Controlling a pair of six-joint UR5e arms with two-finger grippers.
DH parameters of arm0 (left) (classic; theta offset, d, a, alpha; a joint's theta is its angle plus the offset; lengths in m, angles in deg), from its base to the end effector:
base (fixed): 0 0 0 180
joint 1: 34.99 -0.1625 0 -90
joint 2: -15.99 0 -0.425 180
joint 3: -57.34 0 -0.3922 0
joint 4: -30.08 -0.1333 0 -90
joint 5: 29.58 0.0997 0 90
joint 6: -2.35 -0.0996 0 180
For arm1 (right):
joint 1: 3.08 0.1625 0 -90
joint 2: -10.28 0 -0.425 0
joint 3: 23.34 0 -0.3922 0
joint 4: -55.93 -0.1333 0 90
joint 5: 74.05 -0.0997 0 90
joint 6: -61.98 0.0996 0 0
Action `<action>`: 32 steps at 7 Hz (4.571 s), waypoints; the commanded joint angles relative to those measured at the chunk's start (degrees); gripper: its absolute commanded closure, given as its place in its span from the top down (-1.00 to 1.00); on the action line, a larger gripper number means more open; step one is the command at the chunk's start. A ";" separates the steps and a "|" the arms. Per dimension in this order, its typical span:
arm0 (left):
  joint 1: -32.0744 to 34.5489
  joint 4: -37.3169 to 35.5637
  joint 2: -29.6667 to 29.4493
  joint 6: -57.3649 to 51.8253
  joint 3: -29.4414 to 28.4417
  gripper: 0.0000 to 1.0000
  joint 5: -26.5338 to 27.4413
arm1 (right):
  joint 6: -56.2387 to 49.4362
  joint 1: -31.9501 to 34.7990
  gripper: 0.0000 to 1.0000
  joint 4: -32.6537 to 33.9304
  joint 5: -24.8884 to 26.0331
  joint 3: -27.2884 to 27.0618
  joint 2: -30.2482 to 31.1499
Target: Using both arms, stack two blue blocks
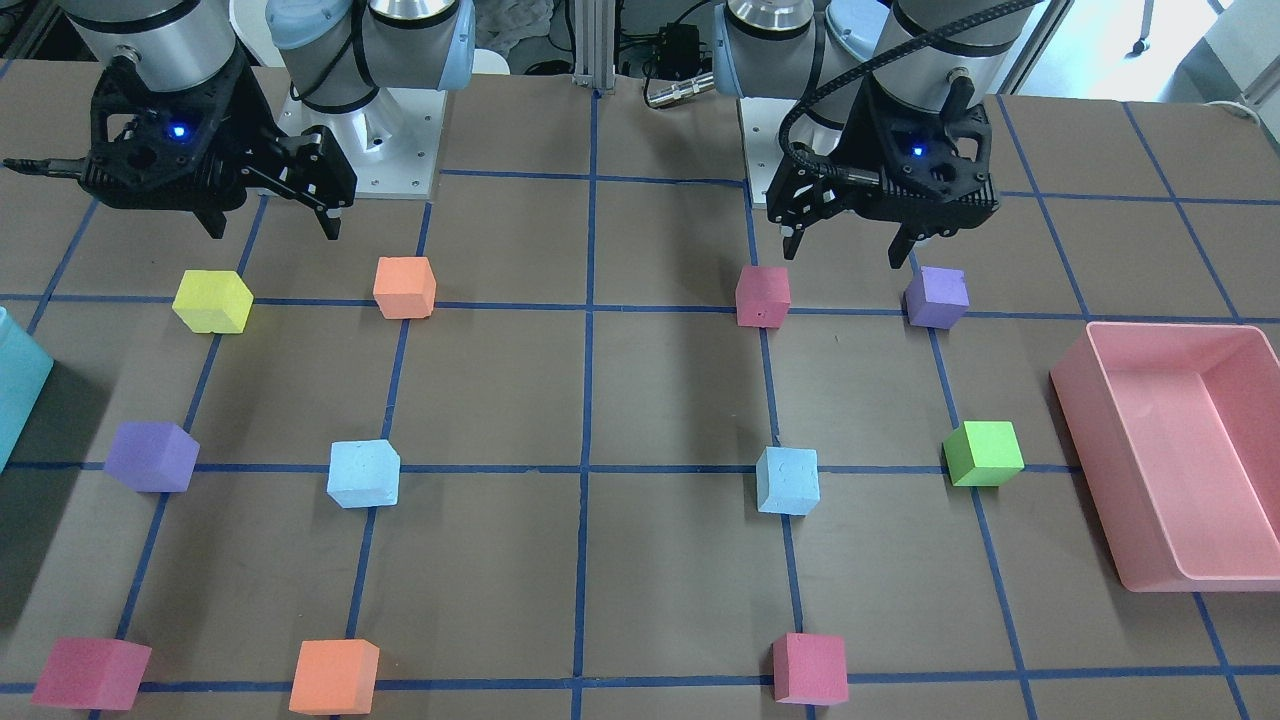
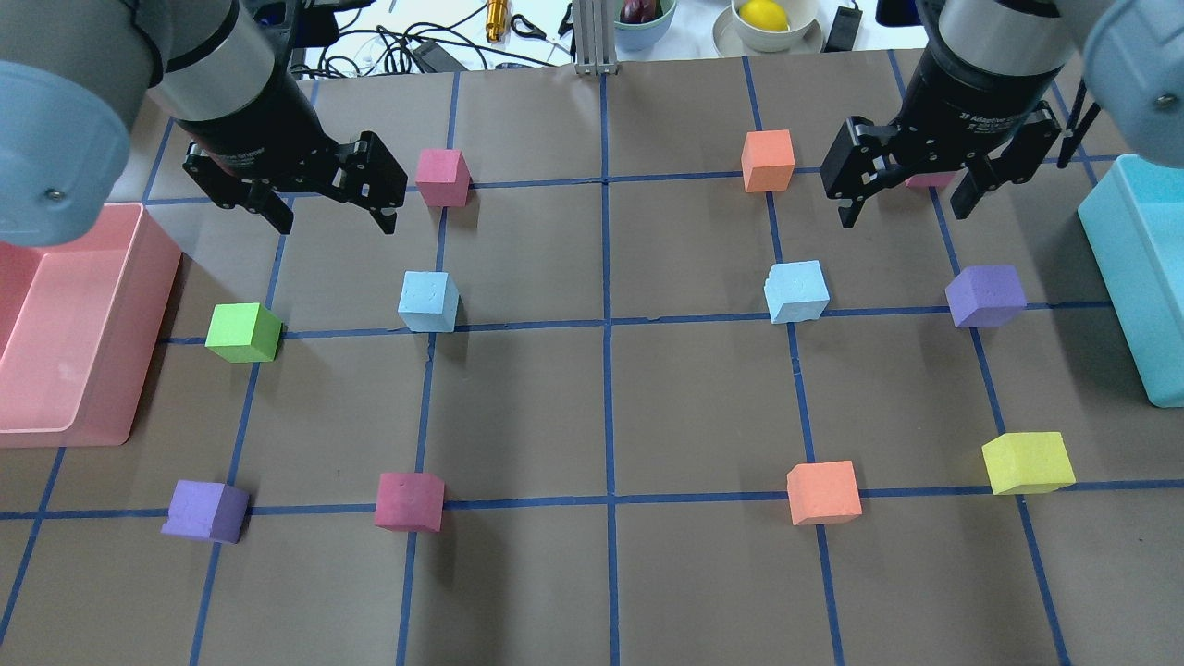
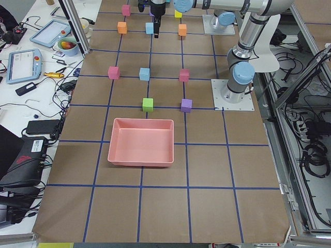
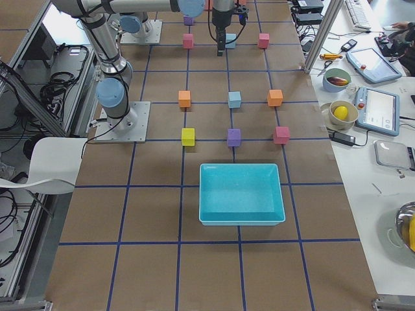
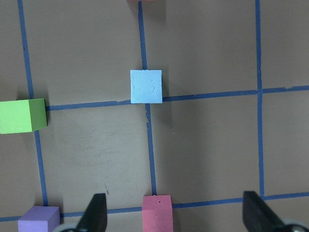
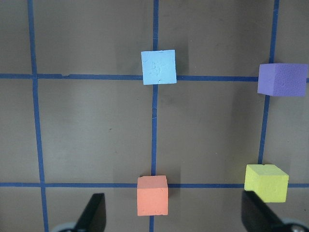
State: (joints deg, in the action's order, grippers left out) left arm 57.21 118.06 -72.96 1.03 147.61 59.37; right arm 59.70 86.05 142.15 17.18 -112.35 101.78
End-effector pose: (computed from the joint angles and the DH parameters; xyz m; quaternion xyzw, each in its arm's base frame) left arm -0.1538 -0.4833 0.4982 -0.0309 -0.9992 0.0244 0.0093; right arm 0.1239 -0.4801 0.5026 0.0124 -0.9998 -0.0115 0.0104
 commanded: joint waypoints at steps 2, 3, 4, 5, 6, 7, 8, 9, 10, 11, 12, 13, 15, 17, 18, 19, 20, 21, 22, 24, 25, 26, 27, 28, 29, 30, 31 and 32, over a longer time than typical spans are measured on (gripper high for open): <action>0.00 0.00 0.00 0.00 0.00 1.00 0.00 | 0.00 -0.01 1.00 0.00 -0.08 -0.03 0.00; 0.00 0.00 0.00 0.00 0.00 1.00 0.00 | 0.00 -0.01 1.00 -0.09 -0.08 -0.11 0.00; 0.00 0.00 0.00 0.00 0.00 1.00 0.00 | -0.09 0.08 1.00 -0.09 0.00 -0.03 0.00; 0.00 0.00 0.00 0.00 0.09 1.00 0.00 | -0.35 0.08 1.00 0.17 0.00 -0.11 -0.09; 0.00 0.00 0.00 0.00 0.09 1.00 0.00 | -0.44 0.08 1.00 0.35 0.00 -0.11 -0.09; 0.00 0.00 0.00 0.00 0.09 1.00 0.00 | -0.44 0.08 1.00 0.35 -0.08 -0.03 0.00; 0.00 0.00 0.00 0.00 0.09 1.00 0.00 | 0.00 -0.01 1.00 0.00 -0.08 -0.11 0.00; 0.00 0.00 0.00 0.00 0.09 1.00 0.00 | 0.09 -0.27 1.00 -0.26 -0.08 -0.11 -0.17; 0.00 0.00 0.00 0.00 0.09 1.00 0.00 | 0.09 -0.36 1.00 -0.27 -0.08 -0.20 -0.44; 0.00 0.00 0.00 0.00 0.09 1.00 0.00 | 0.00 0.07 1.00 -0.09 -0.34 -0.20 -0.79; 0.00 0.08 0.00 0.00 0.09 1.00 0.00 | 0.09 -0.01 1.00 0.78 -0.61 -0.29 -2.01; 0.00 0.00 0.00 0.00 0.09 1.00 0.00 | 0.09 -0.36 1.00 0.96 -0.18 -0.29 -4.11; 0.00 0.00 0.00 0.00 0.09 1.00 0.00 | -0.87 -0.45 1.00 12.93 -0.52 -0.38 -11.56; 0.00 0.00 0.00 0.00 0.09 1.00 0.00 | -1.66 -0.45 1.00 16.68 -0.35 -0.38 -18.94; 0.00 0.00 0.00 0.00 0.09 1.00 0.00 | -6.28 -0.45 1.00 21.22 -0.43 -0.46 -20.81; 0.00 0.00 0.00 0.00 0.09 1.00 0.00 | -6.33 -0.36 1.00 22.66 -0.52 -1.42 -22.66; 0.00 0.00 0.00 0.00 0.09 1.00 0.00 | -6.24 -0.36 1.00 24.33 -0.52 -2.91 -23.89; 0.00 0.00 0.00 0.00 0.09 1.00 0.00 | -6.50 -0.36 1.00 26.69 -0.87 -5.10 -24.25; 0.00 0.00 0.00 -0.09 0.09 1.00 0.00 | -6.59 -0.36 1.00 30.02 -0.87 -8.34 -24.52; 0.00 0.00 0.00 -0.09 0.09 1.00 0.00 | -6.42 -0.36 1.00 36.63 -0.70 -12.84 -25.39; 0.00 0.00 0.00 -0.09 0.09 1.00 0.00 | -6.24 -0.36 1.00 37.34 -0.79 -12.86 -25.92; 0.00 0.00 0.00 -0.09 0.09 1.00 0.00 | -6.24 -0.36 0.92 38.83 -0.87 -13.38 -26.19; 0.00 0.00 0.00 -0.09 0.09 1.00 0.00 | -5.98 -0.36 0.02 39.37 -1.14 -13.73 -26.28; 0.00 0.00 0.00 -0.09 0.09 1.00 0.00 | -6.06 -0.36 -0.49 39.37 -1.14 -14.00 -26.28; 0.00 0.00 0.00 -0.09 0.09 1.00 0.00 | -6.67 -0.36 -0.74 39.37 -0.96 -14.00 -26.11; 0.00 0.00 0.00 -0.09 0.09 1.00 0.00 | -6.77 -0.36 -0.95 39.03 -0.61 -13.83 -26.02; 0.00 0.00 0.00 -0.09 0.09 1.00 0.00 | -5.90 -0.28 -0.98 38.93 -0.87 -12.69 -24.97; 0.00 0.00 0.00 -0.09 0.09 1.00 0.00 | -5.54 0.16 -0.96 36.85 -0.35 -9.29 -24.26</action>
State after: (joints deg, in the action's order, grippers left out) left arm 57.21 118.06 -72.96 0.94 147.69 59.37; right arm 53.63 85.85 180.65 16.47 -124.61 76.60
